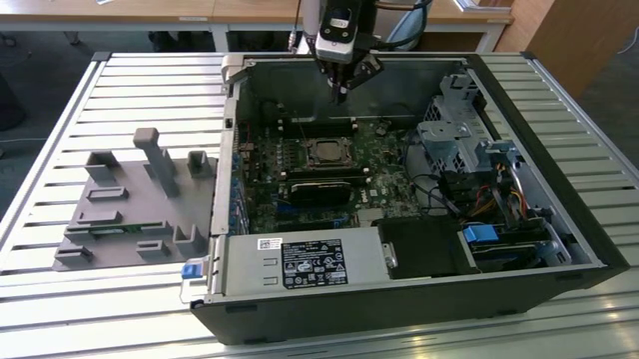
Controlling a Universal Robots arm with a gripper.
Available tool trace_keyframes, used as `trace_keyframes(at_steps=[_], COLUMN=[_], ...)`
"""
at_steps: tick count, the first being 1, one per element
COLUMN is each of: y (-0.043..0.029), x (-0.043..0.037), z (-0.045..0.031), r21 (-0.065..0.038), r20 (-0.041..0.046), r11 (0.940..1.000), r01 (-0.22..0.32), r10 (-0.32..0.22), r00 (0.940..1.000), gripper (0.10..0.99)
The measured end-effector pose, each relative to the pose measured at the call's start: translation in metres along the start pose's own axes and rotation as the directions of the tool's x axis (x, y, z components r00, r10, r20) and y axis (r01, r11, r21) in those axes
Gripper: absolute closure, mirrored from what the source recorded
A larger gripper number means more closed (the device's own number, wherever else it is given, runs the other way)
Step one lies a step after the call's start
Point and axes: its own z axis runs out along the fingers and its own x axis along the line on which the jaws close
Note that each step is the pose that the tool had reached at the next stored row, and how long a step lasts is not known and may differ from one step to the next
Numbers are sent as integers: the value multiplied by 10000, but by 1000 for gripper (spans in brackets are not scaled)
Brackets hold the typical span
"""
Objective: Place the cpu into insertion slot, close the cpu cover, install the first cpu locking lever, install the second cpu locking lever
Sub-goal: 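Install the first cpu locking lever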
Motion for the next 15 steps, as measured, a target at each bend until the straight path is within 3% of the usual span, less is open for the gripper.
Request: trace_keyframes(at_steps=[8, 15], y=[0, 0], x=[0, 0], z=[0, 0], r21=[-8, -18], r20=[-6, -12], r11=[9981, 9916], r01=[620, 1290], r10=[-620, -1290], r00=[9981, 9916], gripper=[965, 965])
